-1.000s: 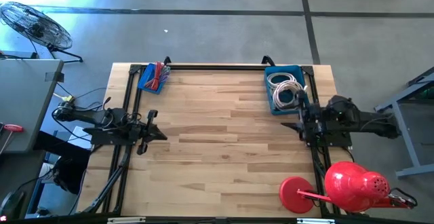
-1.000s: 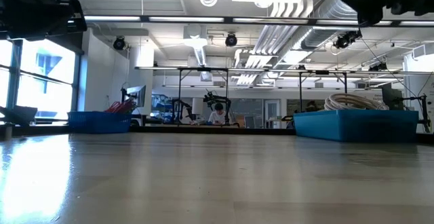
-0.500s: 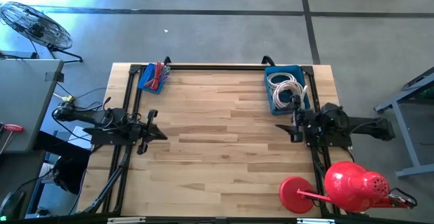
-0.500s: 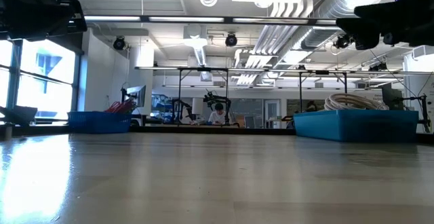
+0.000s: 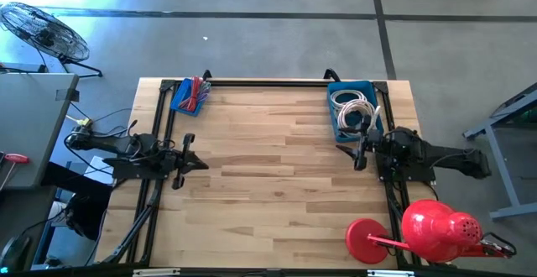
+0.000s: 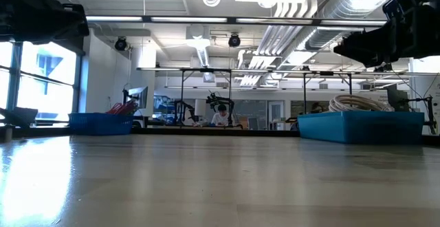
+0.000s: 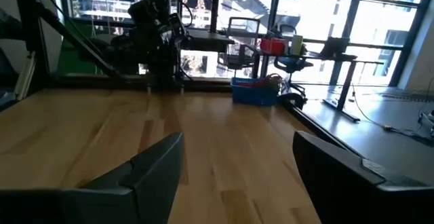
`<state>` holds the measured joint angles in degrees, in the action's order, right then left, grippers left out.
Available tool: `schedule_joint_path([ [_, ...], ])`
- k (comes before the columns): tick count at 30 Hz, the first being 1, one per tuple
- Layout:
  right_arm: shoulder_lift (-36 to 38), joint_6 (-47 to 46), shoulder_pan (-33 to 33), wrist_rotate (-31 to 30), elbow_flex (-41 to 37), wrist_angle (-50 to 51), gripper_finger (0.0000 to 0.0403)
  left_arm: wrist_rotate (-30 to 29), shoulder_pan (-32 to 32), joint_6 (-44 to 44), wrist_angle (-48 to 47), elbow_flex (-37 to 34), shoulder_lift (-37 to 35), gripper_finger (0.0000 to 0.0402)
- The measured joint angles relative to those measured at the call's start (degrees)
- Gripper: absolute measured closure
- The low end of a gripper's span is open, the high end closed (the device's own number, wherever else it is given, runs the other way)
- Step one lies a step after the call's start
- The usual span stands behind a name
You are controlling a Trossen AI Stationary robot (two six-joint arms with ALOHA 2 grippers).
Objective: Pick & Place USB Port
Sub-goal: Return to Home Position
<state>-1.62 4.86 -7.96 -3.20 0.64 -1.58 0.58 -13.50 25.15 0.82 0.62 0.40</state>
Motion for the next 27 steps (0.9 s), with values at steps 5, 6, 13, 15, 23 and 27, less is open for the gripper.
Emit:
schedule_joint_path([
  [5, -0.3, -1.8, -0.3, 0.6, 0.0, 0.3, 0.0132, 0.0, 0.0, 0.6, -0.4, 0.0, 0.2, 0.0401],
  [6, -0.4, -2.9, -0.3, 0.7, 0.0, 0.3, 0.0132, 0.0, 0.0, 1.3, -0.4, 0.0, 0.2, 0.0401],
  [13, -0.6, -11.6, -0.3, 0.7, 0.0, 0.2, 0.0132, 0.0, 0.0, 3.0, -0.4, 0.0, 0.2, 0.0401],
  [15, -0.6, -12.5, -0.3, 0.4, 0.0, 0.1, 0.0132, 0.0, 0.0, 3.1, -0.4, 0.0, 0.2, 0.0401],
  [23, -1.1, -11.3, -0.3, -0.6, 0.0, 0.2, 0.0183, -0.1, 0.0, 3.1, -0.4, 0.0, 0.2, 0.0401],
  [27, -2.5, -10.4, -0.2, -0.6, 0.0, 0.2, 0.0273, -0.1, 0.0, 3.1, -0.3, 0.0, 0.2, 0.0401],
])
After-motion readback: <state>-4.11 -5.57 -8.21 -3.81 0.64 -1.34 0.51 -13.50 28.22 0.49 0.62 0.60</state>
